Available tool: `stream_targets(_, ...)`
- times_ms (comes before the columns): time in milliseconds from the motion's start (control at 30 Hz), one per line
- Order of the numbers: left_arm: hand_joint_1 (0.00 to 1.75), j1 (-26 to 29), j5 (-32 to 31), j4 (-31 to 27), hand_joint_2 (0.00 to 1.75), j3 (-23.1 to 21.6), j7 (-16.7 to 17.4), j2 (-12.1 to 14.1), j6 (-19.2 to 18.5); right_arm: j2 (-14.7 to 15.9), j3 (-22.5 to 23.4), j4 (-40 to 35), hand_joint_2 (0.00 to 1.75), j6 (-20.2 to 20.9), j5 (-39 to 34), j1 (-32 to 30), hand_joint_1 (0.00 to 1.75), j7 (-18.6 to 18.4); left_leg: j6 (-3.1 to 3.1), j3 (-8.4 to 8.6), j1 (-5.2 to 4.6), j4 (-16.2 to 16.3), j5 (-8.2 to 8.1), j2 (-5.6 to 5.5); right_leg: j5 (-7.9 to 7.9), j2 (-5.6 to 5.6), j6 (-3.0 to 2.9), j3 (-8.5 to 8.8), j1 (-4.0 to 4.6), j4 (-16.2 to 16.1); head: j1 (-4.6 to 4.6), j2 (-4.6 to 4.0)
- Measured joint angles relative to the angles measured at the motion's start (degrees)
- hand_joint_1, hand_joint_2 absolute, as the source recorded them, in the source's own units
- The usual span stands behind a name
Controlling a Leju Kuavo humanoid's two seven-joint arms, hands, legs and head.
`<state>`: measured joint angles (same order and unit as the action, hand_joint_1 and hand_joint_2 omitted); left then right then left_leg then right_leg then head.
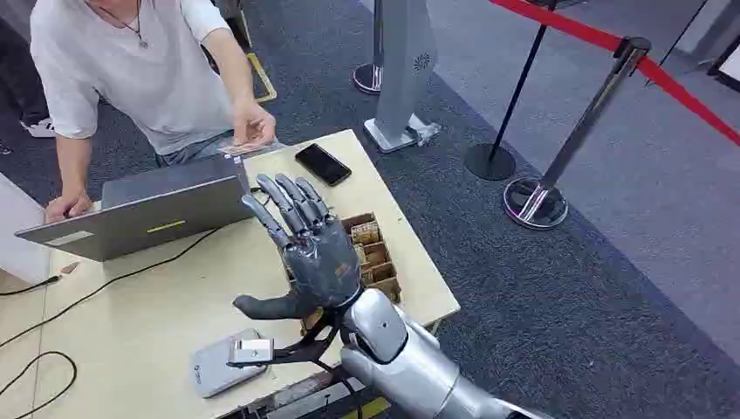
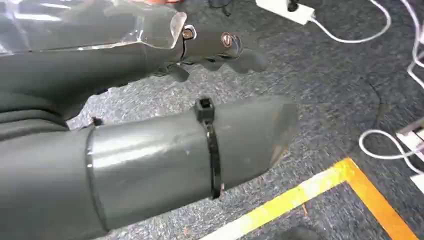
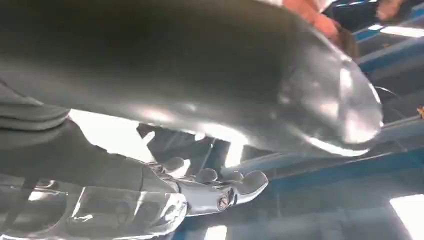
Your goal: Pass the card to the sensor for recognition and then transmit it.
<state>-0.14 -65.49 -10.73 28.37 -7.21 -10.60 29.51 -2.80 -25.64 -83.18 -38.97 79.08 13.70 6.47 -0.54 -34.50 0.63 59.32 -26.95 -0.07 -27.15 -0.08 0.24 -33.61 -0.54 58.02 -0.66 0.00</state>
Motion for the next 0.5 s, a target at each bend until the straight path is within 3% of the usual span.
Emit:
stream_targets(433,0.0,-0.09,-1.33,0.0,0.0,-1.53,-0.09,0.61,-0.98,0.0,1.73,13.09,0.0,0.83,1.33,11.25,0.0,-2.56,-0.01,0.02,0.0,0.0,0.02,0.01,0.03,0.01,-0.03,0.01,0.0,0.02,0.0,0.0)
stream_targets(467,0.0,-0.09,-1.38,0.0,0.0,-1.6,-0.07,0.63,-1.11,0.0,1.77,13.57,1.75,1.05,1.35,11.59,0.0,-2.75,-0.01,0.02,0.0,0.0,0.02,0.01,0.02,0.01,-0.03,0.01,0.0,0.02,0.0,0.0)
stream_targets(500,0.0,-0.09,-1.38,0.0,0.0,-1.64,-0.07,0.7,-1.11,0.0,1.81,14.09,1.75,1.16,1.35,11.94,0.0,-2.88,-0.01,0.02,0.0,0.0,0.01,0.01,0.02,0.01,-0.03,0.01,0.0,0.02,0.0,0.0)
